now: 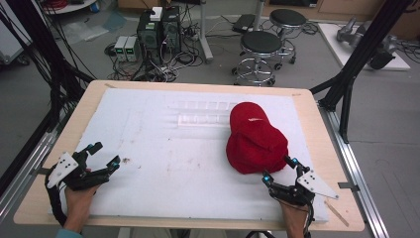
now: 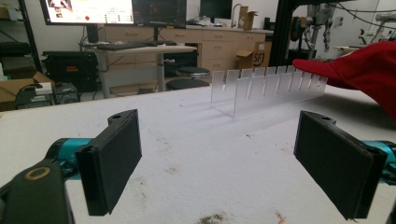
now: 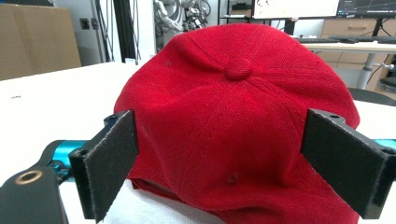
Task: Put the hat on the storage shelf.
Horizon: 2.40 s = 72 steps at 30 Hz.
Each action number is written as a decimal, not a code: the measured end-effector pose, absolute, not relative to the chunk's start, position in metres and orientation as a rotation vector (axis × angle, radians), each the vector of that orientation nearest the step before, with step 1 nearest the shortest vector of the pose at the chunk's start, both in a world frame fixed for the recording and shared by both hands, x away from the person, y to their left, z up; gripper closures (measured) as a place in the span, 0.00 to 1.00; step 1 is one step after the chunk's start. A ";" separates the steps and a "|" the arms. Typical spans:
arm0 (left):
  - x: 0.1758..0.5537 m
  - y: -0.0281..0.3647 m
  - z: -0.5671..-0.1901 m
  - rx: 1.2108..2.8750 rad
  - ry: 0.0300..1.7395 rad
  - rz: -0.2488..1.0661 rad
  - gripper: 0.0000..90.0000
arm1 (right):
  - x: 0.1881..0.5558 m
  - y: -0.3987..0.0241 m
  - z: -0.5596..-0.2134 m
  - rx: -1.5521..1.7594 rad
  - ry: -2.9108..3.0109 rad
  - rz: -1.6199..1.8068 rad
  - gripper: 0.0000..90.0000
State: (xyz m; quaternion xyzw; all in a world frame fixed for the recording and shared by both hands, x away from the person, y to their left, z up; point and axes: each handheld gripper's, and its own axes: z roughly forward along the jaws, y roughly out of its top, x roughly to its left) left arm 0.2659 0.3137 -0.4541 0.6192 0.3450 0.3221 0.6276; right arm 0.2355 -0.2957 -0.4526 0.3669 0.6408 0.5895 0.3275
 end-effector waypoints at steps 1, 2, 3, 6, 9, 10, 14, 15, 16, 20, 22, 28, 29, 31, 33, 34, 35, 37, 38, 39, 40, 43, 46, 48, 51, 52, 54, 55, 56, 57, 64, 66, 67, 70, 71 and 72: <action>0.266 0.314 -0.454 1.421 0.793 0.735 0.17 | 0.235 -0.296 -0.453 0.961 1.678 1.544 0.11; 0.266 0.314 -0.454 1.419 0.796 0.733 0.17 | 0.235 -0.296 -0.453 0.961 1.679 1.543 0.11; 0.266 0.315 -0.454 1.418 0.798 0.733 0.17 | 0.235 -0.295 -0.453 0.957 1.675 1.543 0.11; 0.266 0.314 -0.454 1.418 0.795 0.734 0.17 | 0.235 -0.296 -0.453 0.947 1.676 1.544 0.11; 0.266 0.314 -0.454 1.423 0.784 0.737 0.17 | 0.234 -0.296 -0.453 0.944 1.667 1.552 0.11; 0.266 0.314 -0.454 1.422 0.784 0.736 0.17 | 0.234 -0.297 -0.453 0.943 1.666 1.557 0.11; 0.266 0.314 -0.454 1.419 0.787 0.735 0.17 | 0.235 -0.297 -0.453 0.945 1.671 1.556 0.11; 0.266 0.314 -0.454 1.421 0.787 0.736 0.17 | 0.235 -0.296 -0.453 0.952 1.678 1.555 0.11; 0.266 0.314 -0.454 1.422 0.788 0.736 0.17 | 0.235 -0.296 -0.453 0.950 1.677 1.553 0.11; 0.266 0.314 -0.454 1.422 0.789 0.737 0.17 | 0.235 -0.296 -0.452 0.941 1.677 1.554 0.11; 0.266 0.314 -0.454 1.422 0.788 0.737 0.17 | 0.235 -0.296 -0.452 0.942 1.674 1.554 0.11; 0.265 0.313 -0.454 1.430 0.774 0.743 0.17 | 0.234 -0.293 -0.443 0.928 1.667 1.547 0.11; 0.265 0.313 -0.454 1.429 0.776 0.740 0.17 | 0.234 -0.292 -0.440 0.932 1.667 1.541 0.11; 0.265 0.314 -0.454 1.427 0.779 0.740 0.17 | 0.235 -0.290 -0.435 0.936 1.671 1.532 0.11; 0.265 0.313 -0.454 1.427 0.780 0.740 0.17 | 0.237 -0.288 -0.430 0.941 1.679 1.518 0.11; 0.265 0.313 -0.454 1.427 0.781 0.742 0.17 | 0.237 -0.287 -0.427 0.950 1.690 1.510 0.11; 0.265 0.313 -0.454 1.428 0.781 0.742 0.17 | 0.238 -0.286 -0.425 0.960 1.697 1.497 0.11; 0.265 0.313 -0.454 1.427 0.782 0.742 0.17 | 0.241 -0.284 -0.419 0.983 1.714 1.482 0.11; 0.265 0.313 -0.454 1.427 0.782 0.742 0.17 | 0.243 -0.283 -0.417 1.002 1.719 1.466 0.11; 0.265 0.313 -0.454 1.426 0.782 0.741 0.17 | 0.244 -0.283 -0.416 1.024 1.732 1.453 0.11; 0.265 0.313 -0.454 1.426 0.782 0.742 0.17 | 0.247 -0.280 -0.413 1.061 1.740 1.420 0.11; 0.265 0.313 -0.454 1.426 0.783 0.742 0.17 | 0.249 -0.278 -0.412 1.098 1.747 1.403 0.11; 0.265 0.313 -0.454 1.426 0.784 0.742 0.17 | 0.254 -0.270 -0.412 1.152 1.753 1.347 0.11; 0.266 0.313 -0.454 1.426 0.786 0.743 0.17 | 0.256 -0.269 -0.412 1.164 1.765 1.339 0.11; 0.266 0.313 -0.454 1.422 0.789 0.742 0.17 | 0.263 -0.266 -0.411 1.197 1.797 1.312 0.11; 0.266 0.313 -0.454 1.422 0.789 0.740 0.17 | 0.264 -0.265 -0.411 1.210 1.809 1.290 0.11; 0.266 0.314 -0.454 1.424 0.788 0.741 0.17 | 0.265 -0.263 -0.412 1.215 1.820 1.270 0.11; 0.266 0.314 -0.454 1.425 0.788 0.741 0.17 | 0.264 -0.263 -0.413 1.215 1.823 1.258 0.11; 0.266 0.313 -0.454 1.424 0.788 0.742 0.17 | 0.262 -0.262 -0.413 1.209 1.826 1.239 0.11; 0.266 0.313 -0.454 1.421 0.789 0.741 0.17 | 0.262 -0.262 -0.413 1.209 1.826 1.239 0.11; 0.266 0.313 -0.454 1.422 0.790 0.741 0.17 | 0.249 -0.260 -0.415 1.227 1.808 1.196 0.11; 0.266 0.313 -0.454 1.421 0.793 0.741 0.17 | 0.246 -0.260 -0.415 1.220 1.802 1.197 0.11; 0.266 0.313 -0.454 1.420 0.793 0.741 0.17 | 0.245 -0.259 -0.415 1.221 1.803 1.198 0.11; 0.266 0.313 -0.454 1.420 0.795 0.741 0.17 | 0.244 -0.259 -0.416 1.224 1.820 1.183 0.11; 0.266 0.313 -0.454 1.421 0.795 0.742 0.17 | 0.244 -0.259 -0.416 1.223 1.816 1.179 0.11; 0.266 0.313 -0.454 1.422 0.795 0.742 0.17 | 0.243 -0.259 -0.417 1.226 1.812 1.179 0.11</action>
